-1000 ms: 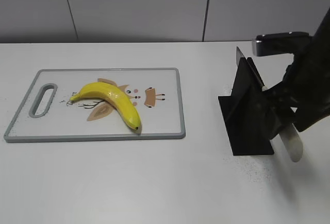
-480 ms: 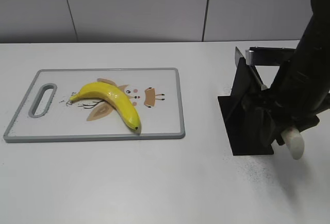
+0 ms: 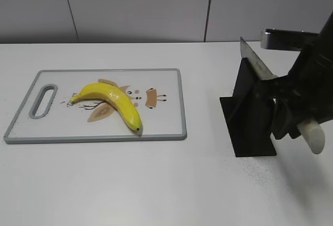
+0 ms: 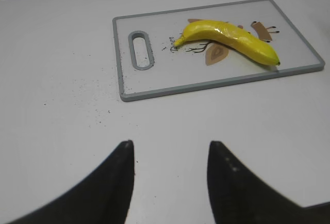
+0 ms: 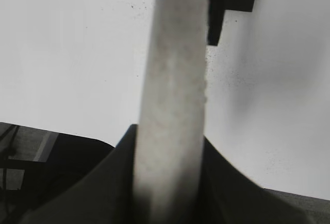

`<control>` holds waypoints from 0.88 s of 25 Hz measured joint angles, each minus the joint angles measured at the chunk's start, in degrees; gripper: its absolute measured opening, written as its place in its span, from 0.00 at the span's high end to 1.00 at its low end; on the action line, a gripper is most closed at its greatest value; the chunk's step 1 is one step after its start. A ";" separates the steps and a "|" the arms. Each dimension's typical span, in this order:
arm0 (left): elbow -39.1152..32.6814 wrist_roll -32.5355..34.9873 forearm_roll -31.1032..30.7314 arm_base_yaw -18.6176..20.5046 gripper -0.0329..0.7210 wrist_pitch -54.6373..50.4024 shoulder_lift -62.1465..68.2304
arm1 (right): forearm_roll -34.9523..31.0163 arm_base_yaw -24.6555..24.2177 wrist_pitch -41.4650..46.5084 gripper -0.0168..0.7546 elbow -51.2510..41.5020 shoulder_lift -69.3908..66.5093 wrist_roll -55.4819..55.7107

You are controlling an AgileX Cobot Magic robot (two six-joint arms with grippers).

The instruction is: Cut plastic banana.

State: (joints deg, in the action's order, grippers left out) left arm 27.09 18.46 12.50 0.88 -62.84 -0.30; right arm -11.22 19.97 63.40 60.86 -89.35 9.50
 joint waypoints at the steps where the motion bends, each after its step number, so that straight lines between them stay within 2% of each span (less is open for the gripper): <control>1: 0.00 0.00 0.00 0.00 0.36 0.00 0.00 | 0.26 0.05 0.18 0.74 0.00 0.94 0.08; 13: 0.00 0.00 0.00 0.00 0.37 0.00 0.00 | 4.58 0.15 1.39 0.76 1.83 9.71 1.72; 22: 0.00 0.00 0.00 0.00 0.38 0.00 0.00 | 7.36 0.15 2.63 0.76 10.02 11.06 0.83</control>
State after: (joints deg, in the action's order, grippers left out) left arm 27.09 18.46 12.50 0.88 -62.84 -0.30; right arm -3.86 20.11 66.03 70.88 -78.29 10.33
